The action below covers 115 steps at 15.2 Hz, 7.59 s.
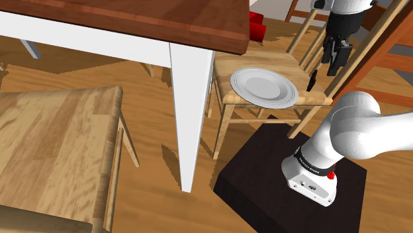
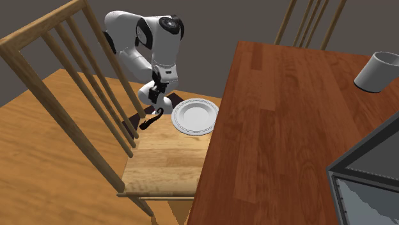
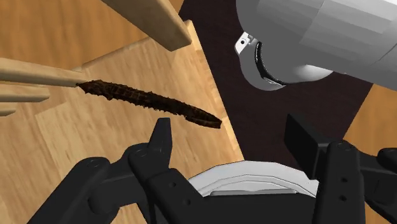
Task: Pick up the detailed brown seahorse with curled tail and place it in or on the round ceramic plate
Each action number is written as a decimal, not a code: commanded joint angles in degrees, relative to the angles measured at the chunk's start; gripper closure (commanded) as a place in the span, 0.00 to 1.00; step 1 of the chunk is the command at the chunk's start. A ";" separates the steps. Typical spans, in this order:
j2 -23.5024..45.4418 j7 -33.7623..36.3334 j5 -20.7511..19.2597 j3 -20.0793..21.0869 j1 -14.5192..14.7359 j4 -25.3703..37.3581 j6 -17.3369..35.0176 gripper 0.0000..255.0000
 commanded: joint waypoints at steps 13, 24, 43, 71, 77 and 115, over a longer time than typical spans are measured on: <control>-11.59 -2.67 -9.04 2.10 3.97 -18.89 11.50 0.00; -11.59 -2.67 -9.03 2.11 3.97 -18.88 11.49 1.00; -6.53 -5.54 -7.94 3.94 4.05 -6.55 4.76 1.00; 17.61 0.85 4.15 14.77 11.82 6.61 10.50 0.00; 9.71 -13.39 2.12 8.31 17.55 -3.23 14.80 0.00; 8.04 -19.10 8.53 -2.24 18.61 -10.21 24.28 0.00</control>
